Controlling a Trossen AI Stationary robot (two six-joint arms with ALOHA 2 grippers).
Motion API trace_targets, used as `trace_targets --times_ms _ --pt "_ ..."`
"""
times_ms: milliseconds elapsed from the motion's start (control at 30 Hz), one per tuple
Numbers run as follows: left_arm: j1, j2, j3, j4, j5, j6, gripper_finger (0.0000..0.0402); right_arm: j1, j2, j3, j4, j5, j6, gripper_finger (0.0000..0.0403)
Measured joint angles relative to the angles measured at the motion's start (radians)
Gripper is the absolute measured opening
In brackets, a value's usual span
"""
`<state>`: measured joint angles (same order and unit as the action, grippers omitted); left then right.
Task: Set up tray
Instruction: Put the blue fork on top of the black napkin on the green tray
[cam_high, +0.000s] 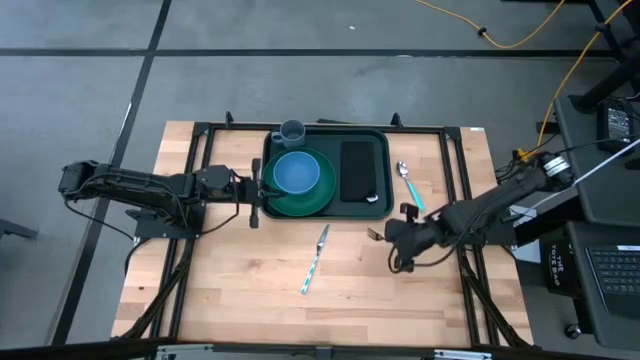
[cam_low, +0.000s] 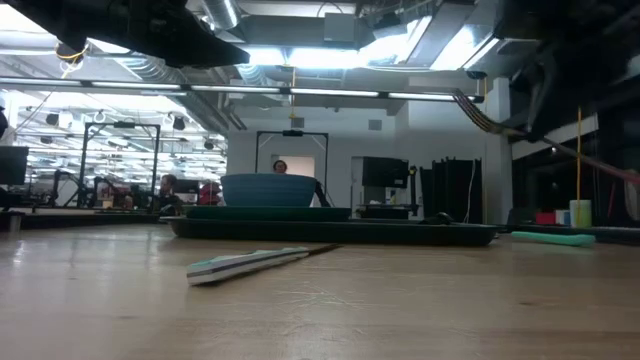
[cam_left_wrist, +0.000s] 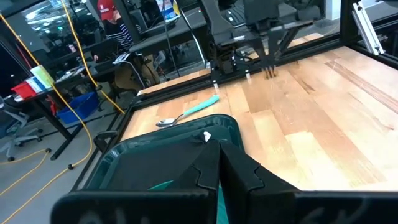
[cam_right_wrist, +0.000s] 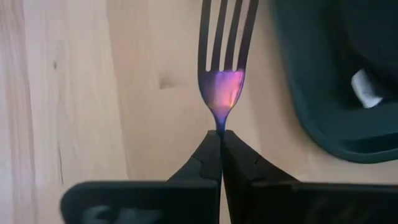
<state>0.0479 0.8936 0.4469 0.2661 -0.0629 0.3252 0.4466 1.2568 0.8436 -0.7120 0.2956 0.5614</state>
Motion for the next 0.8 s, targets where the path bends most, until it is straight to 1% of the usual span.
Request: trace_targets --times_ms 100,233,433,600,700,800 --pt "0.000 0.000 0.000 0.000 0.000 0.000 0.0005 -0.040 -0.028 0.000 0.013 0.002 -0.038 0.0002" --pt "0.000 0.000 0.000 0.008 0.000 0.002 0.0004 -0.091 -0.029 0.000 0.039 0.024 -0.111 0.0002" --pt "0.000 0.023 0.001 0.000 0.000 -0.012 0.0001 -0.196 -0.021 0.000 0.170 0.021 -0.255 0.0002" --pt "0.000 0.026 0.001 -0.005 0.000 -0.036 0.0005 -0.280 -0.019 0.000 0.270 0.002 -0.318 0.0002" --pt "0.003 0.026 0.001 -0.008 -0.014 0.003 0.0003 -0.319 -0.012 0.000 0.322 -0.001 -0.334 0.0002" --pt "0.032 0.026 0.001 -0.051 -0.018 0.065 0.0001 -0.353 0.009 0.000 0.399 -0.001 -0.337 0.0002"
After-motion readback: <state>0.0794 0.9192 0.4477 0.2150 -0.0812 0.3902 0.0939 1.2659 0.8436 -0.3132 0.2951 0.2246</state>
